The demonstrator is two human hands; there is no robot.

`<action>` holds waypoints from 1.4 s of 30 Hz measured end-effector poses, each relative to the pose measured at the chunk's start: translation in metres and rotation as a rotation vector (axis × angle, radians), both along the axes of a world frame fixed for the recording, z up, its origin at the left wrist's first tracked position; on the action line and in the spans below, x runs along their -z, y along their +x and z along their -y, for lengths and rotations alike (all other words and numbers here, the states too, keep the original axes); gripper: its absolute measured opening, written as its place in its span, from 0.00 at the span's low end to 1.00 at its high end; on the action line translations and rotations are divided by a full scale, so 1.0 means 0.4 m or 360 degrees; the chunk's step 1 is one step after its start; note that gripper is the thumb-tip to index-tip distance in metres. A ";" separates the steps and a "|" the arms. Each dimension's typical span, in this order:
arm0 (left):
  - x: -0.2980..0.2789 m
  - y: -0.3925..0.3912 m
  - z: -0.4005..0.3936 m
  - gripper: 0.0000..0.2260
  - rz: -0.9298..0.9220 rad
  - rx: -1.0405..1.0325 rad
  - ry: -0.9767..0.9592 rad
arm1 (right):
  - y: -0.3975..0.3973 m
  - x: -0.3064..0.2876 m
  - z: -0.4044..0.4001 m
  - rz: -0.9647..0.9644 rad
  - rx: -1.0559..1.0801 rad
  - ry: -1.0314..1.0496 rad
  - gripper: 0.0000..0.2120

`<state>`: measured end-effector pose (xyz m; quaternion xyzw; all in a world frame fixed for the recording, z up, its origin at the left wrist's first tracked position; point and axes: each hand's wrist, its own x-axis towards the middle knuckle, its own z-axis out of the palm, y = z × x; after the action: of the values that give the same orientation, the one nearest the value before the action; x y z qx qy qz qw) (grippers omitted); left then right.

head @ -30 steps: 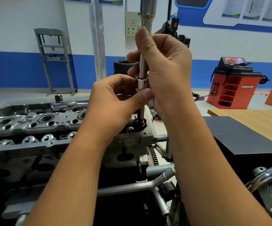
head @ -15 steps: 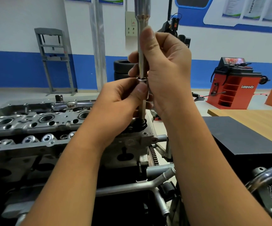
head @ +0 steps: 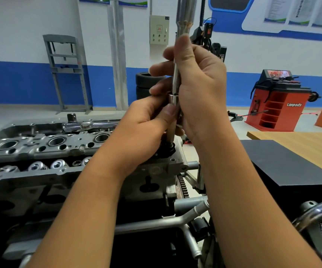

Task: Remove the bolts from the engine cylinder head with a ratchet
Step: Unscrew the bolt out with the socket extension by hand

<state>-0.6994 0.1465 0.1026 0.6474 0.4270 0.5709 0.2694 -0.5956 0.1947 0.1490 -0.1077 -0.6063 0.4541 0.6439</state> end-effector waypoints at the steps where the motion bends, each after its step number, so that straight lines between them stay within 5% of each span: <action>1: 0.001 -0.001 -0.002 0.10 0.0008 -0.0007 -0.0002 | 0.000 0.000 0.000 0.0008 -0.0017 -0.0014 0.15; 4: 0.001 -0.001 -0.004 0.09 0.0034 -0.0107 0.0052 | 0.001 0.000 0.003 -0.0004 -0.0047 -0.0040 0.12; 7: 0.007 -0.004 -0.005 0.19 0.0003 -0.0308 0.0138 | -0.001 0.004 0.006 -0.0031 0.0006 -0.0001 0.11; 11: 0.009 -0.003 -0.005 0.08 0.0011 -0.0116 0.0043 | -0.010 0.002 0.004 -0.0007 0.0046 0.0032 0.10; 22: 0.013 0.002 -0.007 0.08 0.0001 -0.0352 0.0207 | -0.011 0.005 -0.001 0.0037 -0.0049 0.0016 0.10; 29: 0.013 -0.007 -0.012 0.10 0.0043 -0.0061 0.0013 | -0.003 0.005 -0.008 0.0076 -0.0017 0.0022 0.13; 37: 0.015 0.004 -0.006 0.03 -0.0050 -0.0280 0.0209 | 0.005 0.003 0.004 0.0005 -0.0043 0.0007 0.09; 42: 0.012 -0.005 -0.006 0.10 -0.0041 -0.0133 0.0089 | 0.009 -0.002 -0.001 0.0036 -0.0028 0.0033 0.13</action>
<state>-0.7015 0.1488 0.0979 0.6438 0.4409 0.5849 0.2215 -0.5921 0.1950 0.1499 -0.1008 -0.6193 0.4521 0.6340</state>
